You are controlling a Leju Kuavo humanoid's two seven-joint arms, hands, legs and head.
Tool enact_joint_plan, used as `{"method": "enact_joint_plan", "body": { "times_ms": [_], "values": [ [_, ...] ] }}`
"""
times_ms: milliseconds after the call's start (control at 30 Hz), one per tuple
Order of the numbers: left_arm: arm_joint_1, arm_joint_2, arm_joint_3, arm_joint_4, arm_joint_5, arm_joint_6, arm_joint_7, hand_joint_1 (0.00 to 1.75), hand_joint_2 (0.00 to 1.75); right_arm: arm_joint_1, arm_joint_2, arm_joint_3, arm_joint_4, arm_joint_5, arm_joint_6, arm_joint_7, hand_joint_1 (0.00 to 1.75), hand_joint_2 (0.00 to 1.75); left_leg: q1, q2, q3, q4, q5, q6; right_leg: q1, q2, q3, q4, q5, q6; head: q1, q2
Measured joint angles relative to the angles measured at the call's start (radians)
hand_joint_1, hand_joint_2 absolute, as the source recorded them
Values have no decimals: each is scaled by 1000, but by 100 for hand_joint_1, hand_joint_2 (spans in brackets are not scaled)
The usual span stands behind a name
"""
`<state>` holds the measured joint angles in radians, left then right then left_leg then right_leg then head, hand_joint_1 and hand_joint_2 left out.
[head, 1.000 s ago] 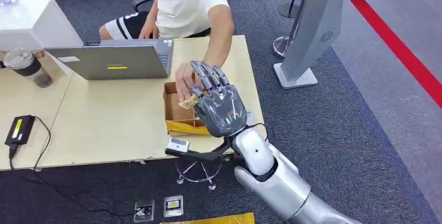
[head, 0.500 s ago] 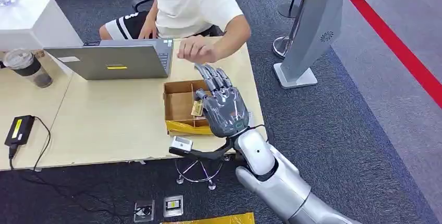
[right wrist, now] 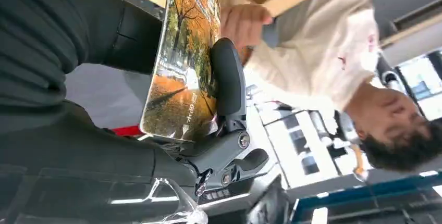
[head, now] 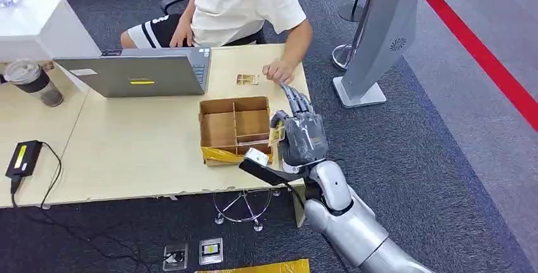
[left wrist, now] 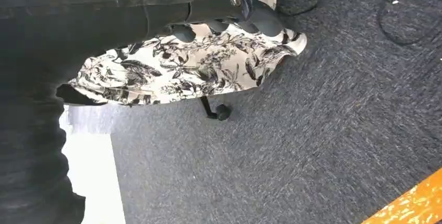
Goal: Pass the card to the sensor for recognition and then transmit it.
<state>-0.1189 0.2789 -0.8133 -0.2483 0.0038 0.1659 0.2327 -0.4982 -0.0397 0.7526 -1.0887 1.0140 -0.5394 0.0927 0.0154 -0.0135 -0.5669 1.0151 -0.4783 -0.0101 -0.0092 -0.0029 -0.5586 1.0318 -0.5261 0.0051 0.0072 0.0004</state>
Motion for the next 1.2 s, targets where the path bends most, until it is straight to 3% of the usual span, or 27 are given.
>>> {"method": "enact_joint_plan", "body": {
  "times_ms": [167, 567, 1200],
  "values": [
    [0, 2, 1, 0, 0, 1, 0, 0, 175, 4, -7, -21, 40, -25, -5, 15, 175, 175, 0, 1, 0, 0, 0, 0, 0, 1, 0, 0, 0, 0, 0, 0],
    [0, 2, 11, 0, 14, 6, 32, 0, 175, 18, -15, -42, 169, -134, -36, -42, 175, 175, 0, 1, 0, 0, 0, 0, 0, 2, 0, 0, 0, 0, 0, 0],
    [0, 2, 27, 0, 11, 7, 48, 0, 175, 3, 80, -24, 420, -242, -47, -107, 175, 175, 0, 0, 0, 0, 0, 0, 0, 2, 0, 0, 0, 0, 0, 0]
  ]
}}
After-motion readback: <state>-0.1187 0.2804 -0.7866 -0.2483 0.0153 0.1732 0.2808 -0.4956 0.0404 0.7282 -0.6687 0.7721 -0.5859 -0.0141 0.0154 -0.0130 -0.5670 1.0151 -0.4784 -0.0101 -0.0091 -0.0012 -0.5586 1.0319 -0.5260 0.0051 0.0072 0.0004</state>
